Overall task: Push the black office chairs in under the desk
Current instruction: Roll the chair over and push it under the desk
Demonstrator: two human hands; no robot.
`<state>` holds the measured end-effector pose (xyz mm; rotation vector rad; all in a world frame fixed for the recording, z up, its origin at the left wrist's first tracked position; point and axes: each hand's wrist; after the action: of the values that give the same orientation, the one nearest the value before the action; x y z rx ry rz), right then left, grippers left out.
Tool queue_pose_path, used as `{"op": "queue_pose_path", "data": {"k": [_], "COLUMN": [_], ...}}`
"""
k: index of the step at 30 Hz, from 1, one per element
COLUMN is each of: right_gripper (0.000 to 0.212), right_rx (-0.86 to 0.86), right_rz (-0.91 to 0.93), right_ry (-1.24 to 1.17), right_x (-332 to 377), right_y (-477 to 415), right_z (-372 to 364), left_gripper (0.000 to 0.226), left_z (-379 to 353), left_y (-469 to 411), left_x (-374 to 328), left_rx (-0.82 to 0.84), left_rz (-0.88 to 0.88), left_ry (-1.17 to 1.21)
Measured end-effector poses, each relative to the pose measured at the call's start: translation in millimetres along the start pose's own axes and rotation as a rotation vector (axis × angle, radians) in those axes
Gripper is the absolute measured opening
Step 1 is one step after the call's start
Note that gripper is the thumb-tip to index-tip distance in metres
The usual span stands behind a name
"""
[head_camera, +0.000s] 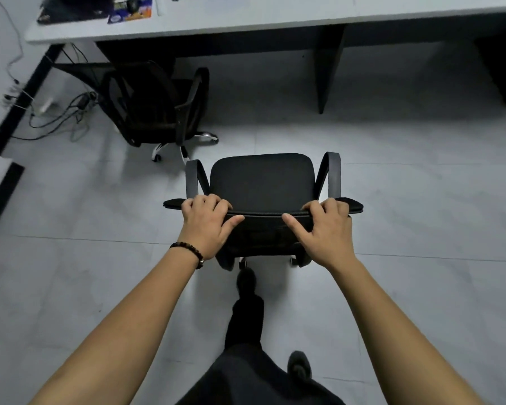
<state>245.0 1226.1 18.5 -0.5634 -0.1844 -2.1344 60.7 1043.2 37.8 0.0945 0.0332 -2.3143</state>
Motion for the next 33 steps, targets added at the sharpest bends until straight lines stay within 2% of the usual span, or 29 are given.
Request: {"op": "queue_pose_path", "data": {"k": [5, 15, 26, 33], "right_gripper": [0.063, 0.061, 0.061, 0.059], "right_rx": [-0.049, 0.019, -0.060, 0.006], "right_rz": [-0.029, -0.061, 0.001, 0.061], "right_ry": [0.014, 0.010, 0.010, 0.052], "right_x": [10, 10, -43, -97], "right_y": [-96, -275, -437, -530], "right_z": [-16, -29, -25, -2], "left_gripper": [0.059, 0.059, 0.056, 0.058], "left_z": [0, -10, -11, -19], "left_y": [-99, -279, -442, -520], "left_x": [25, 49, 17, -33], "left_rx": [-0.005, -0.008, -0.001, 0.023], "left_rz": [-0.018, -0.021, 0.016, 0.129], "left_ry": [-0.024, -0.027, -0.072, -0.025]}}
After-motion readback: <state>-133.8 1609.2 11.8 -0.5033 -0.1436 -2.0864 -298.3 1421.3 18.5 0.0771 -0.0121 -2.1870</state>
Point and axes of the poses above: each hand's wrist, its own y-axis away from the middle knuckle, its own z-axis out of the back of the hand, x = y × z, and after that the axes turned 10 degrees about z, right-handed
